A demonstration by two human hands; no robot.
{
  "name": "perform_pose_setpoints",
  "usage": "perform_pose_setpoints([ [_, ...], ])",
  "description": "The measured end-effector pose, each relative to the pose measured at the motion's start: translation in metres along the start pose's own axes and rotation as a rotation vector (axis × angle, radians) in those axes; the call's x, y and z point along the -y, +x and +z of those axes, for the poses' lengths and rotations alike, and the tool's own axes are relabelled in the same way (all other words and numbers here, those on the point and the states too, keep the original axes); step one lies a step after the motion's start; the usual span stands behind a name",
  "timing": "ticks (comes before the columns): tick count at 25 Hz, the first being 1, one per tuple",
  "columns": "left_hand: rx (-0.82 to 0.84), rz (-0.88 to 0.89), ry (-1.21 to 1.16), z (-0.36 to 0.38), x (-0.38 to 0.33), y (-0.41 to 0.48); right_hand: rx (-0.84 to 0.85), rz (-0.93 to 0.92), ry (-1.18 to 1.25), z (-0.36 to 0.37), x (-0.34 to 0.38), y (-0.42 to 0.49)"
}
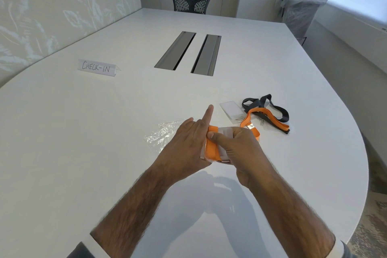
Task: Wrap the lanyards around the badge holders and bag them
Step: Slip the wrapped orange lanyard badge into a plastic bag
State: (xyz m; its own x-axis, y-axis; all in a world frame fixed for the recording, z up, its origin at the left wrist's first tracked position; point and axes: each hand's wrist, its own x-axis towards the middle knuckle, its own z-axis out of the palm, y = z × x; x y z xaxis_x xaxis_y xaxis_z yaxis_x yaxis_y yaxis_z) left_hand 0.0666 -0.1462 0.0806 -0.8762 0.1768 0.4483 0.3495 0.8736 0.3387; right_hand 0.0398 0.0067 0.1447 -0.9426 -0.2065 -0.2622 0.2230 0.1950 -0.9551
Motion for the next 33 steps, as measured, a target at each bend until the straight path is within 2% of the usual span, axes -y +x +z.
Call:
perform_pose_setpoints([
  [5, -0.042, 0.036, 0.025, -0.002, -0.005, -0.004, 0.043, 0.084, 0.037, -0.001, -0.003, 0.002],
  [9, 0.175, -0.134, -0.167, -0.019, -0.003, -0.002, 0.036, 0.044, 0.112, -0.007, -0.004, 0.004],
  [12, 0.127, -0.115, -0.043, -0.016, 0.006, -0.004, 0.049, 0.012, 0.141, -0.010, -0.003, 0.004],
  [16, 0.068, -0.037, 0.086, -0.007, 0.008, -0.003, -0.015, -0.075, 0.016, -0.006, -0.008, 0.001],
  [23, 0.071, 0.011, 0.140, 0.003, 0.000, -0.003, -0.056, -0.128, -0.137, -0.007, -0.011, 0.000],
  [25, 0.094, -0.058, -0.039, -0.006, -0.007, -0.002, -0.072, -0.159, -0.176, -0.006, -0.014, 0.000],
  [28, 0.144, -0.225, -0.469, -0.024, -0.003, 0.002, -0.095, -0.227, -0.174, -0.009, -0.020, 0.002],
  [33, 0.062, -0.397, -0.621, -0.040, 0.012, 0.009, -0.017, -0.250, -0.277, -0.011, -0.018, 0.000],
])
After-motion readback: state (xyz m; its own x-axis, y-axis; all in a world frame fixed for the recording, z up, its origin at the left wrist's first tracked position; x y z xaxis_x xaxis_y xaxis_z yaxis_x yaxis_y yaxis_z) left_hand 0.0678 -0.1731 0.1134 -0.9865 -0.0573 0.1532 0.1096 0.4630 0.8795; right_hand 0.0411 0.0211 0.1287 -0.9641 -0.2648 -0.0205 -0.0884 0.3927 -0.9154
